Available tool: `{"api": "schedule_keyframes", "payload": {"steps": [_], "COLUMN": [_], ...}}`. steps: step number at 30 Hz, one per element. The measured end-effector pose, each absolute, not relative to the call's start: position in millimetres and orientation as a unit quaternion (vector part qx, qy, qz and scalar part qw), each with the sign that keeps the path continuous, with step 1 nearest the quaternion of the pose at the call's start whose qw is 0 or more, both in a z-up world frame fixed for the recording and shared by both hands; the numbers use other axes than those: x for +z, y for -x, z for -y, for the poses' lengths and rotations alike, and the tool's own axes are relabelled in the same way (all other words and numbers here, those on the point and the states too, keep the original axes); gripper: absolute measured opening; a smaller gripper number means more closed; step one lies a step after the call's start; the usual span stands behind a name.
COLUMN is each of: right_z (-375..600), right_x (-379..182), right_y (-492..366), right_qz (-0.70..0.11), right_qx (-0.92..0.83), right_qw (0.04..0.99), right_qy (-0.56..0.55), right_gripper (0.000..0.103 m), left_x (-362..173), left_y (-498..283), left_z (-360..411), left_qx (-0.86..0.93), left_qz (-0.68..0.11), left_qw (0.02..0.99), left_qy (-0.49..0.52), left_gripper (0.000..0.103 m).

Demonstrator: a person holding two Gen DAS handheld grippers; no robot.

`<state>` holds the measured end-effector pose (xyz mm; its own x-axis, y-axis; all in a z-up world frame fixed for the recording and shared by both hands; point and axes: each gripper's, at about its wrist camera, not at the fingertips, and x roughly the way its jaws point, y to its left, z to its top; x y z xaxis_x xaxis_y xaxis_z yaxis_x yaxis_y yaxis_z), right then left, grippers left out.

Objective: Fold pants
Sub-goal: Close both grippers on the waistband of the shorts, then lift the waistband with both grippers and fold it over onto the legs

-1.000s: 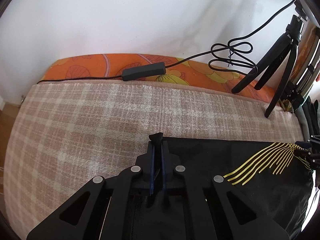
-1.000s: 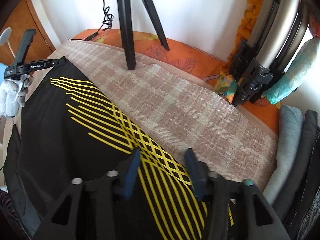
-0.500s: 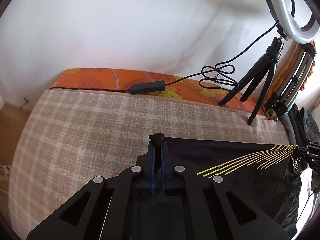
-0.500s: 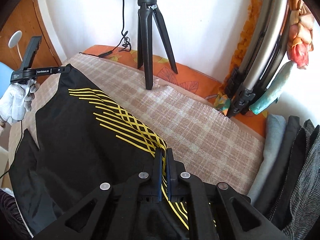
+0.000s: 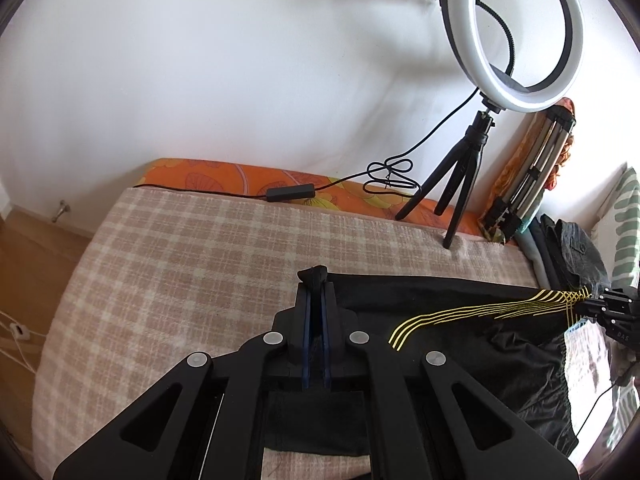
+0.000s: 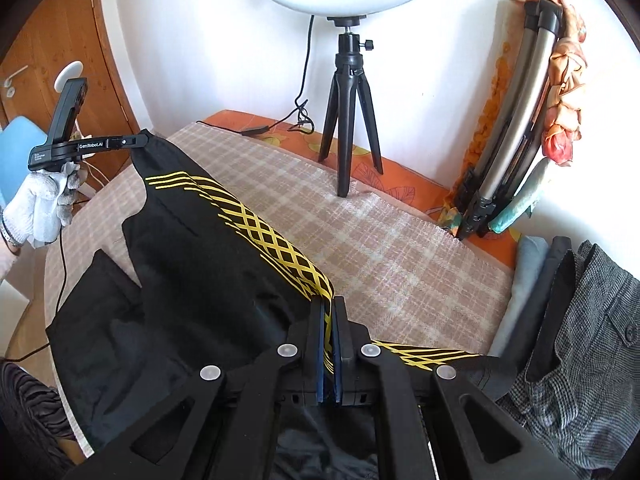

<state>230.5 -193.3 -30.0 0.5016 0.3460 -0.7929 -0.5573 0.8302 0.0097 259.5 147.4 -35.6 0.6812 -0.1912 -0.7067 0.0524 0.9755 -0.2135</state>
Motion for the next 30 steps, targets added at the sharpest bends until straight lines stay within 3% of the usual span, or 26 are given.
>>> {"api": "schedule_keyframes", "payload": {"steps": [14, 30], "right_z": [192.6, 194.5], "right_x": [-18.2, -85.2], "right_y": [-126.5, -18.8], "right_qz": [-0.412, -0.436], "right_qx": [0.287, 0.292], "right_qw": [0.854, 0.837], "right_qy": [0.134, 0.156], "right_gripper": [0.001, 0.001], "left_x": [-37.1, -108.3], "left_y": [-143.9, -41.4], "left_z": [-140.9, -148.8], "left_qx": [-0.063, -0.066], "left_qz": [-0.389, -0.442], "left_qw": [0.915, 0.887], "left_qy": [0.089, 0.118], "left_gripper": [0.003, 0.003]}}
